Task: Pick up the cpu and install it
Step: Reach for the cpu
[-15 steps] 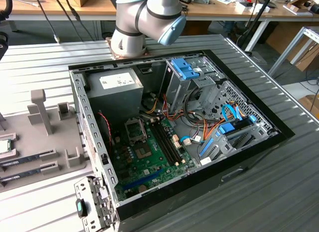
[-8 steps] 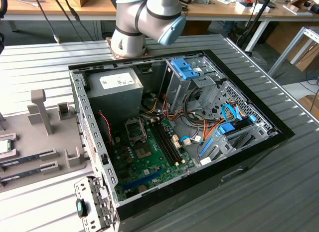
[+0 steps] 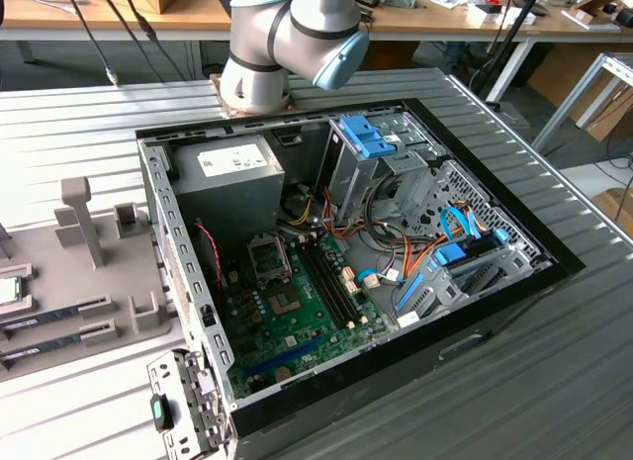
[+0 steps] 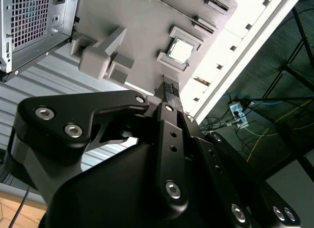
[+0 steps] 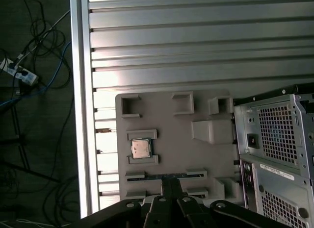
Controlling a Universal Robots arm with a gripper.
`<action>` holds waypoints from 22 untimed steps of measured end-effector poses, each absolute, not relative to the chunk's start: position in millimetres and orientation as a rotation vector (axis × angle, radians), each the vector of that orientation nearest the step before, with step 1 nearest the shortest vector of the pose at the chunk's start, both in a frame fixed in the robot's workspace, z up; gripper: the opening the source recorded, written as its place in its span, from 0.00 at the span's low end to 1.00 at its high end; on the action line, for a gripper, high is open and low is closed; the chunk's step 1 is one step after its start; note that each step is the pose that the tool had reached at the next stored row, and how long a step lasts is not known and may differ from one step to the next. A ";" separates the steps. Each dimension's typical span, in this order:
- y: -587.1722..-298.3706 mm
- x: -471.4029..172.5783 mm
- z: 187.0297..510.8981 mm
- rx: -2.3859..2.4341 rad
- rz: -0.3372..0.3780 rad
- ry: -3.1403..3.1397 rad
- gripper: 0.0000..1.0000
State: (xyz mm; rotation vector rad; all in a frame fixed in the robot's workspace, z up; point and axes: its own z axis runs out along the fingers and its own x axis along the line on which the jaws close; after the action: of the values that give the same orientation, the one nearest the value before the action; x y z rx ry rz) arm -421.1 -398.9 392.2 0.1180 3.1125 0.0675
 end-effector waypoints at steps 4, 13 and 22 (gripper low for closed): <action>-398.9 -422.9 392.2 0.118 0.067 3.113 0.11; -398.9 -427.0 392.2 0.118 0.067 3.112 0.11; -398.9 -430.2 392.2 0.118 0.067 3.112 0.11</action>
State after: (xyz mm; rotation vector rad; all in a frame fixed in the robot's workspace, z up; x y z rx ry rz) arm -430.2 -398.9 392.2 0.1180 3.1125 0.0675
